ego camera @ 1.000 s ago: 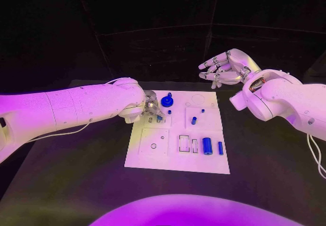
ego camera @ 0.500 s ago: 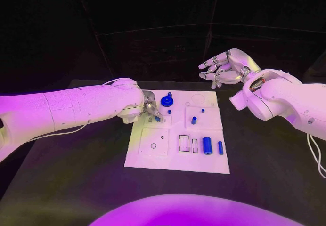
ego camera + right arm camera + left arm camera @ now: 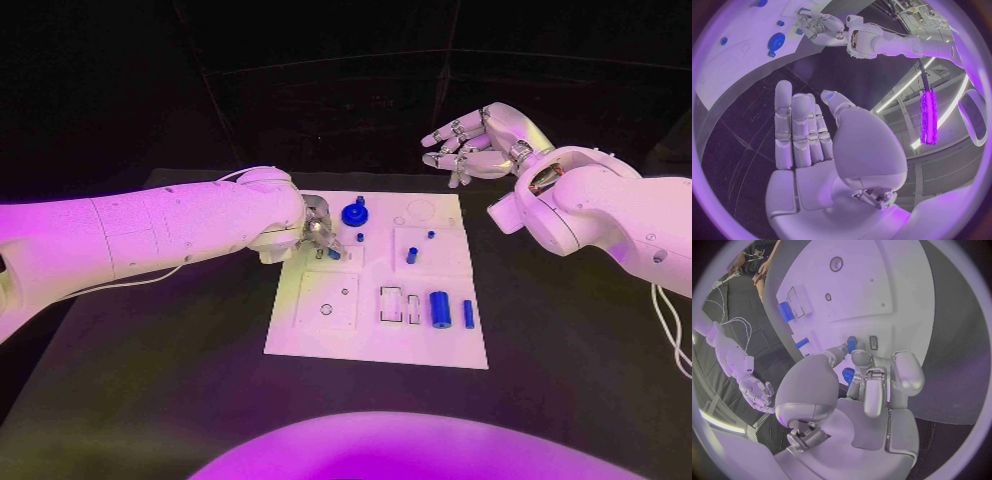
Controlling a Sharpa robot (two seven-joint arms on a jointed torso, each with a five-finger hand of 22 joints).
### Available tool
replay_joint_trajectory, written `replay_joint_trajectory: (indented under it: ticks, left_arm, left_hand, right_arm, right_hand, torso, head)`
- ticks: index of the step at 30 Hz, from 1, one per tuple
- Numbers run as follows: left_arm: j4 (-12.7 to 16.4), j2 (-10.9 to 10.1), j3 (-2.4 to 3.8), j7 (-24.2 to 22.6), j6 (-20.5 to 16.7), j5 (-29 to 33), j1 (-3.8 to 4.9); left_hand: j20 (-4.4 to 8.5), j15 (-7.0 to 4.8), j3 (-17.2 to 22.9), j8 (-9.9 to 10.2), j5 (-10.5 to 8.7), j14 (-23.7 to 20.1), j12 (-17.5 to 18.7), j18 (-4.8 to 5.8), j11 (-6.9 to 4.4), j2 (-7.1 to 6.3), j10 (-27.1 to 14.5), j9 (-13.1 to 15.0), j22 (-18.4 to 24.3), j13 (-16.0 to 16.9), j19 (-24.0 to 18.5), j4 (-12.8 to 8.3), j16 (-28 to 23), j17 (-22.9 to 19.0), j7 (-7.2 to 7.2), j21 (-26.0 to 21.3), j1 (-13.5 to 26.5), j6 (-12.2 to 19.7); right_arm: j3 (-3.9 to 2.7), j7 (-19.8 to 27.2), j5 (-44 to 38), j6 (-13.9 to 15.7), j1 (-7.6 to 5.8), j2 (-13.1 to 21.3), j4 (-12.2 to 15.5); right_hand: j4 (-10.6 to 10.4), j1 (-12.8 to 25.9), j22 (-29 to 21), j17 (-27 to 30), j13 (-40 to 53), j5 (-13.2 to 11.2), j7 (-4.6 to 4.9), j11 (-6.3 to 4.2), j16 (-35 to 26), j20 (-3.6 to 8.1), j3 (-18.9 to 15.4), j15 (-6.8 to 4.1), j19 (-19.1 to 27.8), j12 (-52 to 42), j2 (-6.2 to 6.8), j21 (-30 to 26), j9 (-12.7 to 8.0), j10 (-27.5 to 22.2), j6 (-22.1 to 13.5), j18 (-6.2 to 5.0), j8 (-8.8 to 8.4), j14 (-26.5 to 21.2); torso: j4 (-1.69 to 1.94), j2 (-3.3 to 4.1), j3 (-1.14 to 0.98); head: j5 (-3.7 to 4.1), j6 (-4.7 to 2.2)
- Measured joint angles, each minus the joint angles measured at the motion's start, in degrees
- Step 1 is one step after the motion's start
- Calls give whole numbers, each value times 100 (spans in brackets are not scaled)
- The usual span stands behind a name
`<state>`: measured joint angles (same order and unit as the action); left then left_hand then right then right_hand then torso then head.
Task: Assemble the parts on the task board
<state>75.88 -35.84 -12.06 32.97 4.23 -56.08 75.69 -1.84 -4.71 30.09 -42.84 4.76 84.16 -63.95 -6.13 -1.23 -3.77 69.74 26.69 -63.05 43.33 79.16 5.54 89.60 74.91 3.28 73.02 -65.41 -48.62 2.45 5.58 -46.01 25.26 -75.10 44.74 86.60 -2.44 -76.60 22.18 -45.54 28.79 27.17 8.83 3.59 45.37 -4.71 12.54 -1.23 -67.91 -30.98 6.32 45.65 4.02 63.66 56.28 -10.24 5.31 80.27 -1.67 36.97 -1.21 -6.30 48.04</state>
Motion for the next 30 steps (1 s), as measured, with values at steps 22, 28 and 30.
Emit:
replay_joint_trajectory:
  ticks: [22, 28, 30]
  left_arm:
    - [-85, 63, -2, 38, 63, -6, -1]
    - [-128, 92, -5, 64, 88, -6, -2]
    - [-144, 104, -5, 71, 95, -6, -4]
  left_hand:
    - [42, -20, 620, -96, -7, -21, -198, -2, -73, -215, 154, 61, -77, 259, 43, -511, 0, 0, -124, 31, 732, -168]
    - [63, -20, 487, -111, -5, -21, -238, -3, -84, -218, 205, 64, -106, 333, 64, -378, 0, 0, -157, 53, 881, -200]
    - [63, -20, 473, -111, -5, -21, -238, -3, -93, -218, 215, 66, -118, 349, 65, -364, 0, 0, -147, 53, 881, -229]
  right_arm:
    - [0, 2, 0, -6, 0, -10, -3]
    - [0, 3, 0, -9, 0, -12, -3]
    - [0, 3, 0, -10, 0, -14, -3]
  right_hand:
    - [-16, 0, -8, 0, -10, 0, 21, 21, 0, 0, 16, 0, 0, 0, 0, 0, 0, -21, -20, 0, 0, 0]
    - [-16, 0, -7, 0, -9, 0, 20, 20, 0, 0, 16, 0, 0, 0, 0, 0, 0, -21, -20, 0, 0, 0]
    - [-16, 0, -7, 0, -9, 0, 20, 20, 0, 0, 16, 0, 0, 0, 0, 0, 0, -20, -20, 0, 0, 0]
  torso:
    - [-5, 1, -3]
    - [-5, 1, -3]
    - [-5, 1, -3]
  head:
    - [3, 19]
    - [5, 19]
    - [9, 21]
